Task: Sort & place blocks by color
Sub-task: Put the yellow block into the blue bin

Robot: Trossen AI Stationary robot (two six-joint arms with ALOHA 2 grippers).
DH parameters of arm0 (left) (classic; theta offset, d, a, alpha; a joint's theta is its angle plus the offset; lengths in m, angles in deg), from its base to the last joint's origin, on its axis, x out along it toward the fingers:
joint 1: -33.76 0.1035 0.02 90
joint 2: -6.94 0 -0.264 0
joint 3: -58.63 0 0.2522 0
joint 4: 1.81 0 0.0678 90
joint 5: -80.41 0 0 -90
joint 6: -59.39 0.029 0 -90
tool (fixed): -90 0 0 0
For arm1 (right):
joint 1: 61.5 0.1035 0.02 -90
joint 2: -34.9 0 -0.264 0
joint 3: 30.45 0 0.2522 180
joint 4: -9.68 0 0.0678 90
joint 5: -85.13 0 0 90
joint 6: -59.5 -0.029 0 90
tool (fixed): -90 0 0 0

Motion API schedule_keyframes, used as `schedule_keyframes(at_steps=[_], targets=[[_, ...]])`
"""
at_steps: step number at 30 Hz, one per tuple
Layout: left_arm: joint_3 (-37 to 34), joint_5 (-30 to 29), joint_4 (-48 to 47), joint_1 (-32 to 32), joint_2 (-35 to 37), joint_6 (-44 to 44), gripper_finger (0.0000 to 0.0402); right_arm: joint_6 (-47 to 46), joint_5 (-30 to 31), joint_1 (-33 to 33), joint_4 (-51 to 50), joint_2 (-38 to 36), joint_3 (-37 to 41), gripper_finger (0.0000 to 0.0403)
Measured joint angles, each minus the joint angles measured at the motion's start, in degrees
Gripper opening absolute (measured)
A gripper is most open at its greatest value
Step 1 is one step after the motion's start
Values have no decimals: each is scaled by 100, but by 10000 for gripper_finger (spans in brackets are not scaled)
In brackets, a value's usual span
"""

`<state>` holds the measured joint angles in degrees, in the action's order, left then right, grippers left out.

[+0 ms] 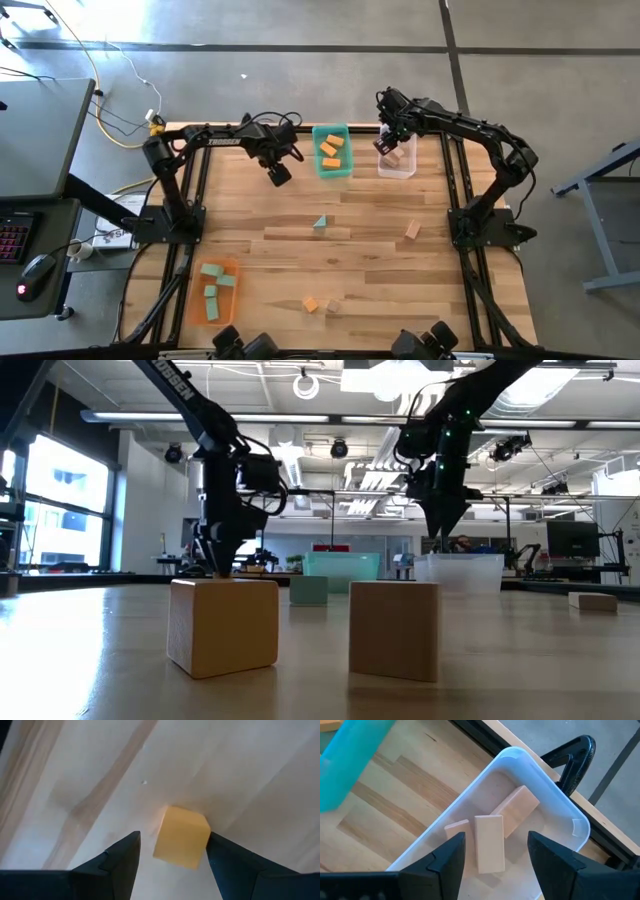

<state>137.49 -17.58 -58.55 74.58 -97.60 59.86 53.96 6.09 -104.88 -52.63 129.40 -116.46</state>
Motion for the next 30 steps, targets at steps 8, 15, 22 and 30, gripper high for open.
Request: schedule_keyframes(at_steps=[8, 15, 22, 30], targets=[[-2, 0, 142, 0, -174, 74, 187, 127, 0, 3, 9, 0, 0, 201], [0, 17, 206, -35, -158, 410, 102, 173, -4, 11, 9, 0, 0, 201], [-1, 185, 230, -170, -114, 470, 102, 313, -13, 235, -31, -73, 0, 201], [256, 278, 252, -401, 269, 433, 102, 278, 102, 498, -149, -524, 0, 201]])
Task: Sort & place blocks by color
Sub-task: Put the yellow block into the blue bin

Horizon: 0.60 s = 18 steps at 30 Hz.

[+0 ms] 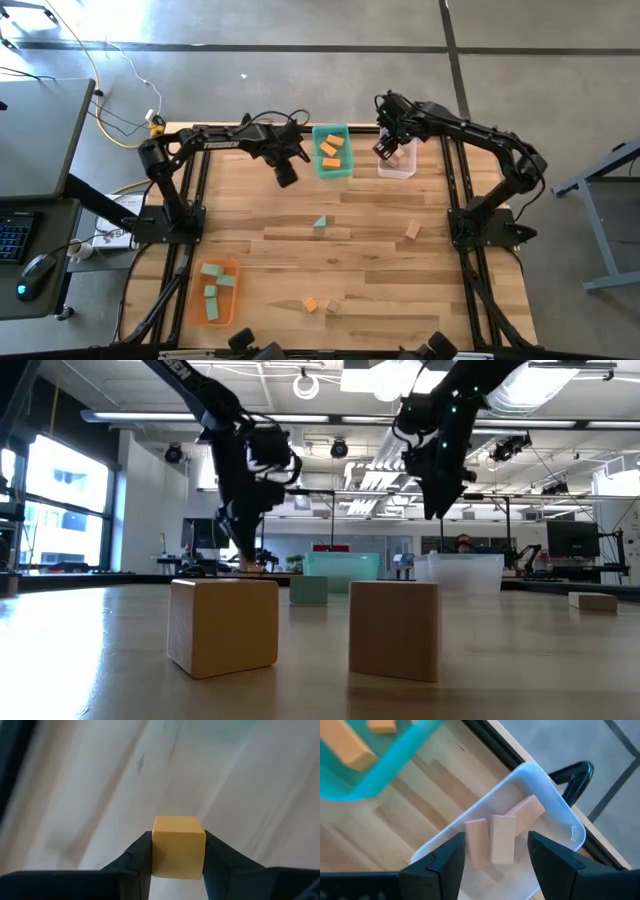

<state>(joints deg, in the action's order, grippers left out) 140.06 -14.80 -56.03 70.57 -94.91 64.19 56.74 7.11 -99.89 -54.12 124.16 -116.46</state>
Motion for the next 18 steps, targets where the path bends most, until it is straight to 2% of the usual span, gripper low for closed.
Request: schedule_keyframes(at_steps=[4, 13, 18], targets=[[259, 143, 255, -135, 140, -5, 102, -9, -6, 110, 14, -237, 0, 201], [482, 1057, 1888, -284, 188, 59, 102, -20, -3, 225, 20, -381, -2, 201], [482, 1082, 2427, -313, 188, 80, 102, -61, -1, 219, 77, -381, -2, 201]])
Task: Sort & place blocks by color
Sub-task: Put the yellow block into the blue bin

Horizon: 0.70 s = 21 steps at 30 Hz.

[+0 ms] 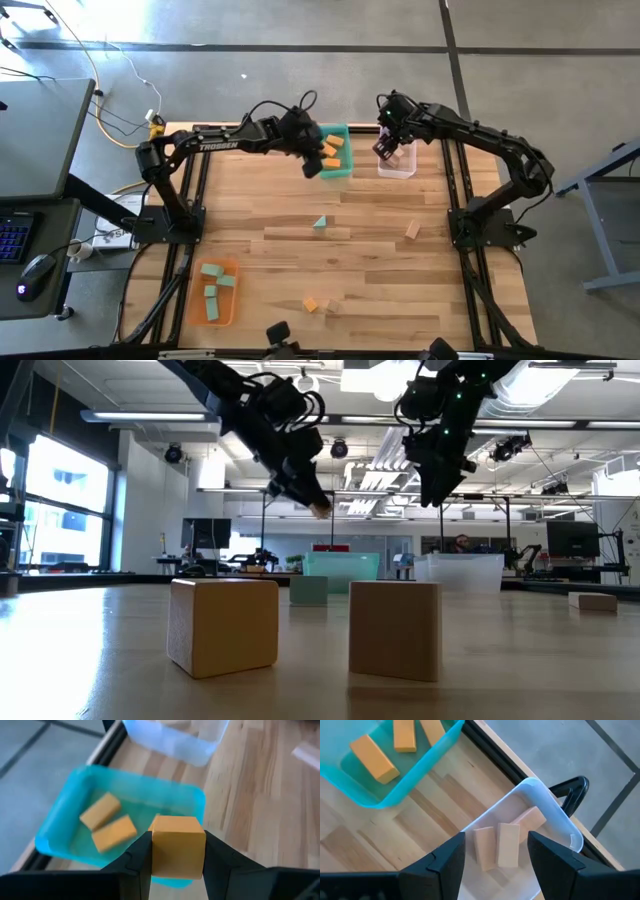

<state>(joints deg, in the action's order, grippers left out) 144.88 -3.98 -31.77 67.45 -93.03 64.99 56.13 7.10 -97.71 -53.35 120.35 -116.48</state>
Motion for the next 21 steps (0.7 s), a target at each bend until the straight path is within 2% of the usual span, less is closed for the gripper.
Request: schedule_keyframes(at_steps=[9, 15, 21], targets=[[-153, 2, 934, 4, -31, 61, 102, -285, -30, 5, 234, 0, 0, 201], [-157, 432, 955, 50, -285, 61, 102, -465, -165, 209, 369, 0, 0, 201], [-157, 443, 971, 119, -506, 63, 102, -875, -216, 715, 197, 0, 0, 201]])
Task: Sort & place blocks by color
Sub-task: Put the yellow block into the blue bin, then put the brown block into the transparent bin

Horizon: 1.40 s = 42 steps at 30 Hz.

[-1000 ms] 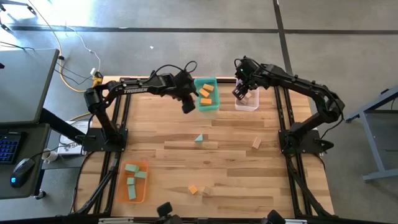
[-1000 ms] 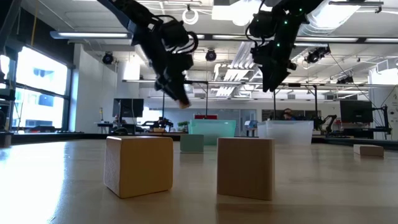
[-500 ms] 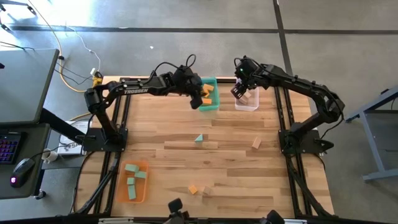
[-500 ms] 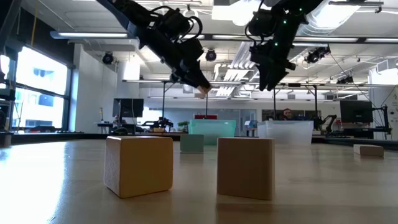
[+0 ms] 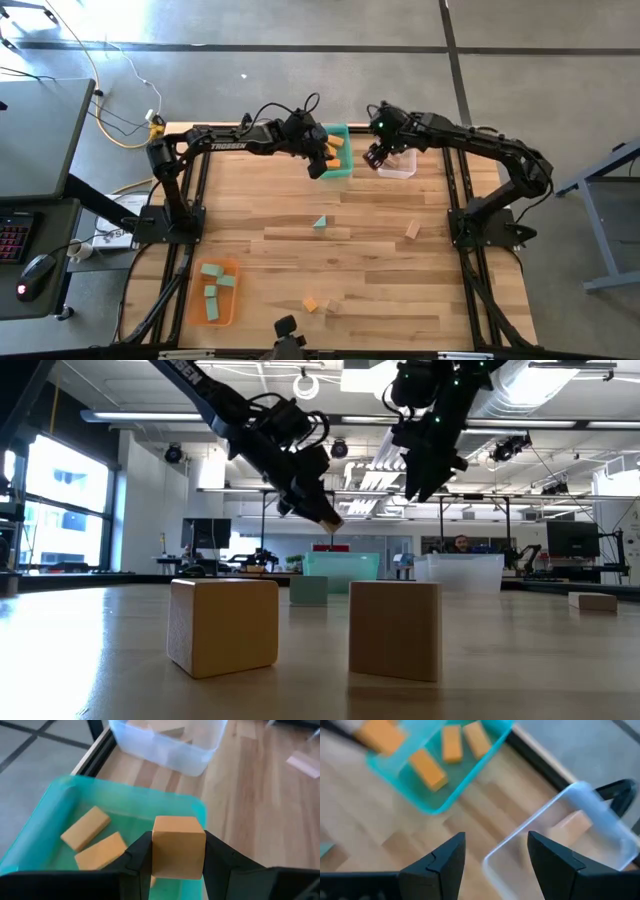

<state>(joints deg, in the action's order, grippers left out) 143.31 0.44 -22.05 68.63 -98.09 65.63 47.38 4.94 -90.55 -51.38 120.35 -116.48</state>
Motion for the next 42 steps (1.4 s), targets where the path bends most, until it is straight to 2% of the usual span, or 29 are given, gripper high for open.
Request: schedule_keyframes(at_steps=[14, 20, 30, 36, 42], targets=[[-2, -17, -200, 221, -225, 245, 116, -1667, 76, 1732, -305, 0, 0, 201], [-2, -180, -396, 269, -225, 232, 142, -2226, 91, 2443, -304, 0, 0, 201], [-2, -207, -466, 262, -225, 351, 200, -2404, 93, 3023, -70, 2, 0, 201], [114, -180, -902, 255, -101, 346, 202, -2139, 57, 3170, -32, 2, 0, 201], [125, -174, -1560, 125, 455, 345, 204, -1554, -94, 3221, 243, 2, 0, 201]])
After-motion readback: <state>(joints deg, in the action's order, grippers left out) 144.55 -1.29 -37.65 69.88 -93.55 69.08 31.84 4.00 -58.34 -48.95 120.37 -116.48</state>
